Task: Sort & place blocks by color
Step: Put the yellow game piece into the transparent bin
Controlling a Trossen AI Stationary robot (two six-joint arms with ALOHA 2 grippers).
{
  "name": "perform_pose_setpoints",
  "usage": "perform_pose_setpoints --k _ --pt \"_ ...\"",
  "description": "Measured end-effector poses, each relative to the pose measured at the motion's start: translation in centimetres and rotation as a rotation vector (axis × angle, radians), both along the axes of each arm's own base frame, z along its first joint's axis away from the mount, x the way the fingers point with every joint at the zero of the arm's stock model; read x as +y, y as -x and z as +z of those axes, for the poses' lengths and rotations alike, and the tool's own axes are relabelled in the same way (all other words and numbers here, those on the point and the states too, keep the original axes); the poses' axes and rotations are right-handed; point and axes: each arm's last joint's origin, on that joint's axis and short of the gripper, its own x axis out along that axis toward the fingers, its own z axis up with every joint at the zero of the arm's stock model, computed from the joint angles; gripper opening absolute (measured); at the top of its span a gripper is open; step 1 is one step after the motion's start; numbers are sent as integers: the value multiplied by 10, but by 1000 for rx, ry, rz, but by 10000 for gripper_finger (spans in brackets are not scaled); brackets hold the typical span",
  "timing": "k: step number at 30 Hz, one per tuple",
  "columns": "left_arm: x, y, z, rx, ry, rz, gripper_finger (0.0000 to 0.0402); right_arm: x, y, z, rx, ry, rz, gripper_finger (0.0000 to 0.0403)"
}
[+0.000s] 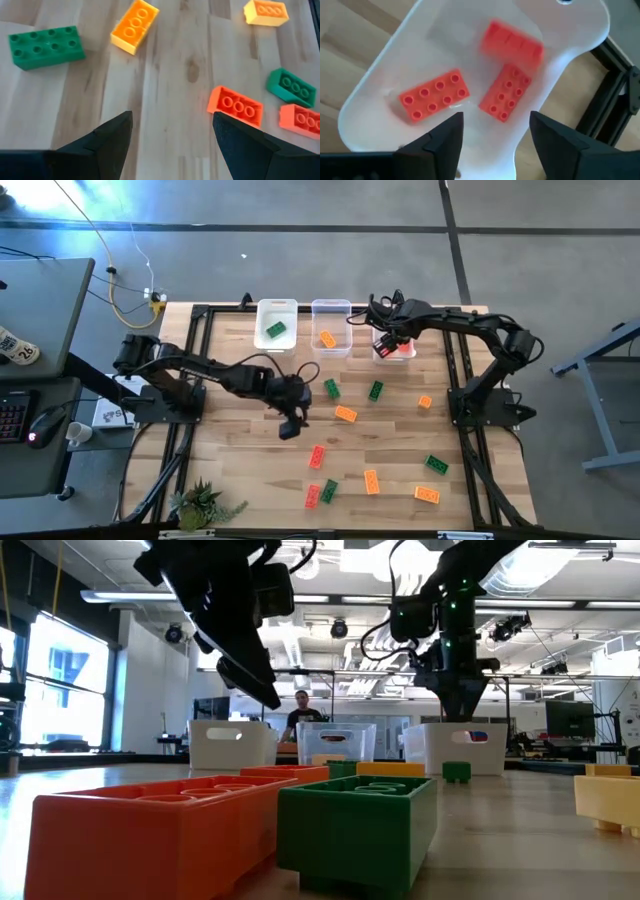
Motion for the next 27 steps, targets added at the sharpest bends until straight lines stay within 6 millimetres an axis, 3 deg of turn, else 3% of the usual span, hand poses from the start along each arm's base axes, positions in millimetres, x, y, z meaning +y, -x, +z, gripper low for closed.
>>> perform_pose_setpoints --k 9,17,27 --pt "-12 4 -3 53 -74 34 264 15 1 19 -98 -9 16 216" --pt "-18 7 -5 91 -74 37 264 58 -16 42 -306 24 140 216" --pt "-21 7 -5 91 -89 48 264 115 -46 49 -491 -30 374 216"
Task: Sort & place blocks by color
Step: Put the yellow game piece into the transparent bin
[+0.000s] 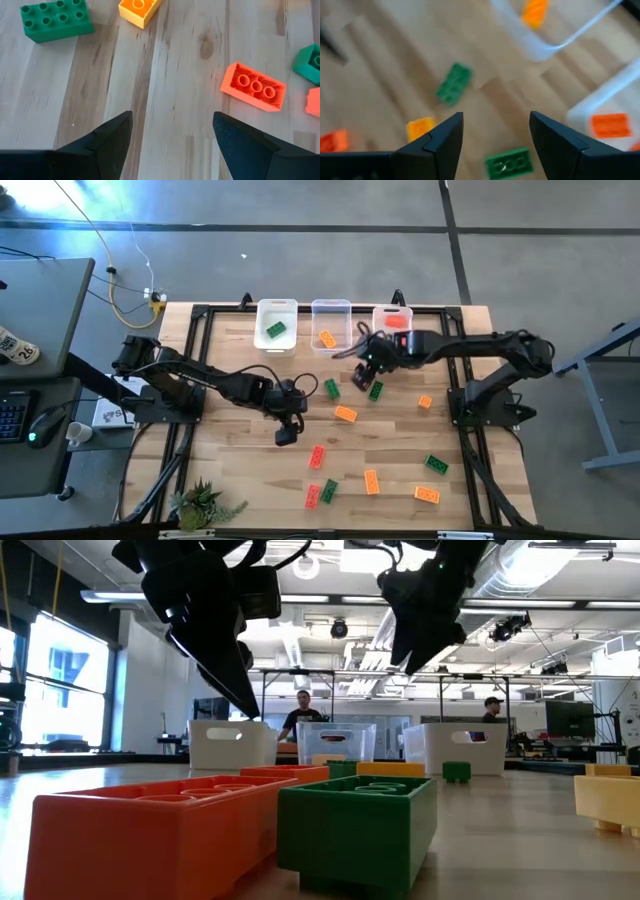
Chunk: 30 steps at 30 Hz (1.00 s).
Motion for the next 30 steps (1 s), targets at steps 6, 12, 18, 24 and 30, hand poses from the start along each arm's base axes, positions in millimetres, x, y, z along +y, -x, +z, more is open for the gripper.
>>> perform_pose_setpoints --k 6,12,18,24,30 --pt "0 0 0 0 0 1 264 27 -5 -2 3 -21 125 216" --pt "0 0 0 -6 0 1 264 47 -13 -7 -17 -17 216 219" --pt "1 -1 1 -12 -1 3 264 63 -26 -25 16 25 254 243" --pt "1 -1 1 -13 -9 8 264 74 -39 -43 26 66 263 255" --pt "2 -1 1 -13 -25 18 264 77 -48 -63 74 58 263 255"
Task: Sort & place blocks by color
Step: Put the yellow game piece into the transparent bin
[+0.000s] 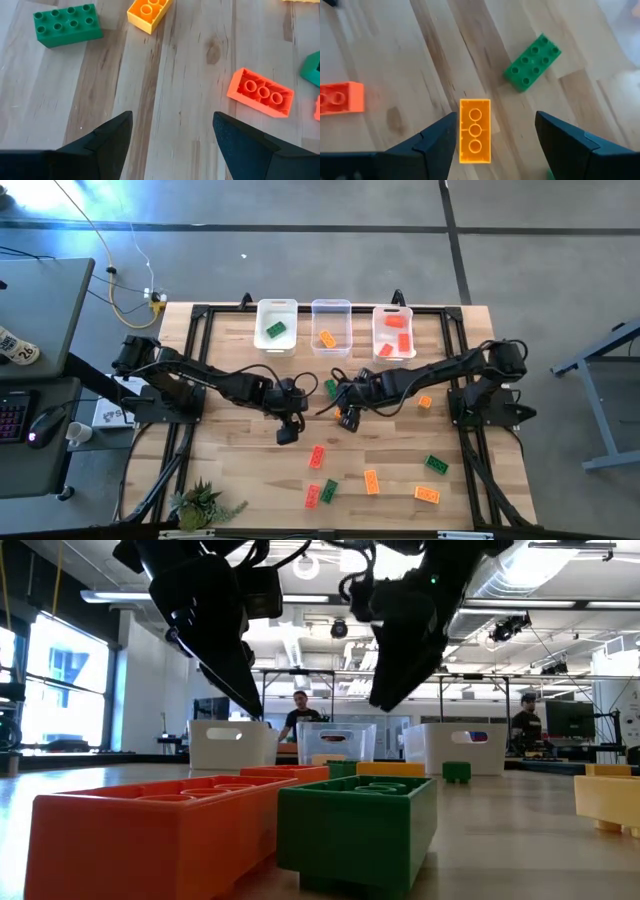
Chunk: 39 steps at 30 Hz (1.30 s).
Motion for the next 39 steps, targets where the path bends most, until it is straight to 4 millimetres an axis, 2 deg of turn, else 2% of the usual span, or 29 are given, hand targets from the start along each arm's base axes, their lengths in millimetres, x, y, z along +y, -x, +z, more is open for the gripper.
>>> perform_pose_setpoints --k 12,20,23,25,31,39 --pt "2 0 0 -1 -47 31 264 4 -12 -46 138 -63 9 255" --pt "2 0 0 0 -62 41 264 4 -14 -66 196 -69 -13 254" --pt "2 0 0 0 -63 41 264 4 -14 -67 199 -69 -15 240" --pt "2 0 0 0 -62 41 264 4 -14 -67 195 -77 -22 216" --pt "2 0 0 -4 -71 49 264 5 -15 -66 195 -148 -11 105" --pt "3 0 0 -7 -86 59 264 0 -13 -48 149 -193 -6 105"
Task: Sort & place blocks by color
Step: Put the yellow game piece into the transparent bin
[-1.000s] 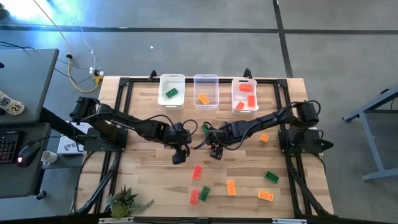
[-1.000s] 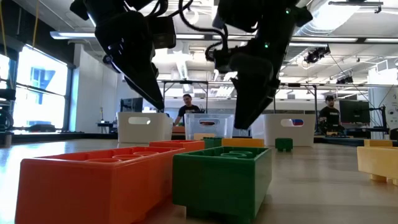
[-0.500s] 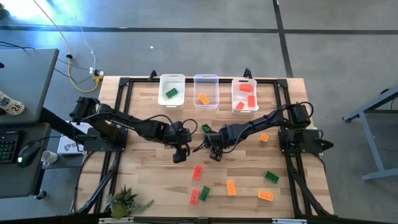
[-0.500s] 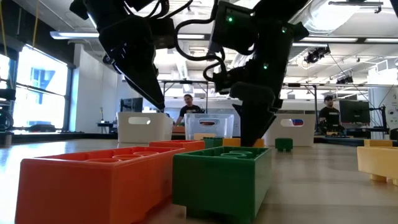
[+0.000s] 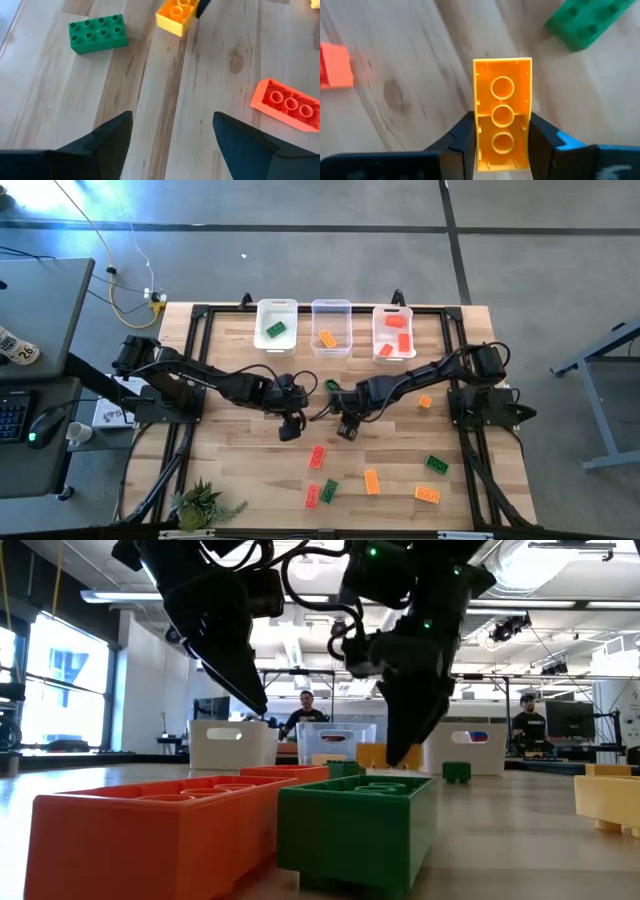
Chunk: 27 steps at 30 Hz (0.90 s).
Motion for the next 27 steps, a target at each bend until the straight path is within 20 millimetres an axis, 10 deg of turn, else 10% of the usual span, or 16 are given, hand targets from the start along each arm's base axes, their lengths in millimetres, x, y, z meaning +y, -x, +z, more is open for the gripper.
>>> perform_pose_setpoints --k 18,27 --pt "0 0 0 -2 1 -2 264 -69 -36 109 -283 377 -15 105" --pt "0 0 0 -2 2 -1 264 -122 -30 120 -209 674 -184 105"
